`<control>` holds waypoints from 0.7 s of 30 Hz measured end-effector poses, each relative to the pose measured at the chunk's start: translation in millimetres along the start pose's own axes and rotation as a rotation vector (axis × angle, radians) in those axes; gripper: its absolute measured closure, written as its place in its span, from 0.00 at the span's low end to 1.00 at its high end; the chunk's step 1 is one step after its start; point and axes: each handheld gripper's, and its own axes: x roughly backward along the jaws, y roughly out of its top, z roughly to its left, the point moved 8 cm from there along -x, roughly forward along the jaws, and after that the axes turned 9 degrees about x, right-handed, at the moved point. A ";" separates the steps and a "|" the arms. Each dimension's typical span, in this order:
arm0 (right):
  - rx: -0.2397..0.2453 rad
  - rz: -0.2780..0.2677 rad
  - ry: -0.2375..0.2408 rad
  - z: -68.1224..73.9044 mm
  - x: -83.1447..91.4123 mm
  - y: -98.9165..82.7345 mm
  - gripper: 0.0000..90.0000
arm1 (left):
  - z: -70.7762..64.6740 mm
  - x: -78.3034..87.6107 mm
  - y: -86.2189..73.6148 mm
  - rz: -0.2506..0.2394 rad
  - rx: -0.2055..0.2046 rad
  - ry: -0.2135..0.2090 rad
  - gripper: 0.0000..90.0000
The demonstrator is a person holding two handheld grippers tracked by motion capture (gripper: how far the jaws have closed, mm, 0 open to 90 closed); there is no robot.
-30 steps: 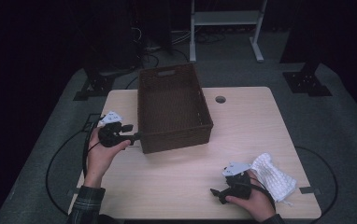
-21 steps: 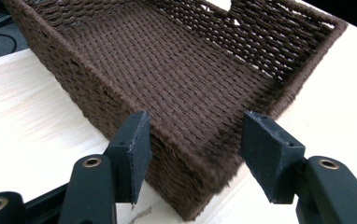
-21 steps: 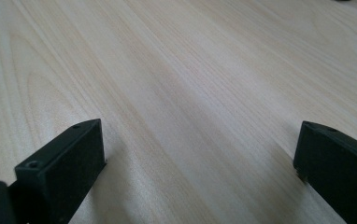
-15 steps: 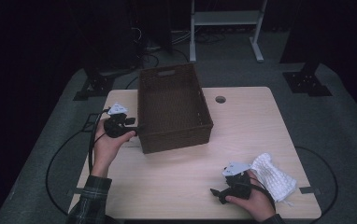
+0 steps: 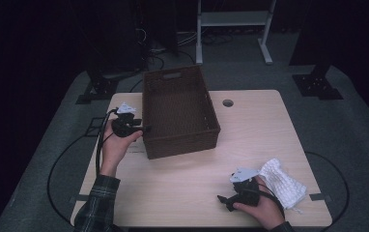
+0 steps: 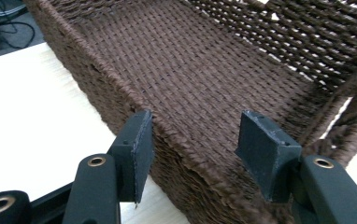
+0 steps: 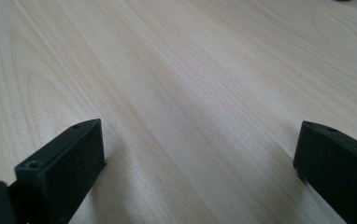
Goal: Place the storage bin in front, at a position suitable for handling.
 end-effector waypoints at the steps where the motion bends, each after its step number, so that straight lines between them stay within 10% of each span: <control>1: 0.000 0.000 0.000 0.0 0.0 0.0 0.01 | 0.8 -0.5 -0.7 0.002 0.010 -0.004 0.49; 21: 0.003 -0.001 0.002 0.6 0.1 0.0 0.01 | 5.2 -1.4 -8.4 0.035 0.035 0.040 0.66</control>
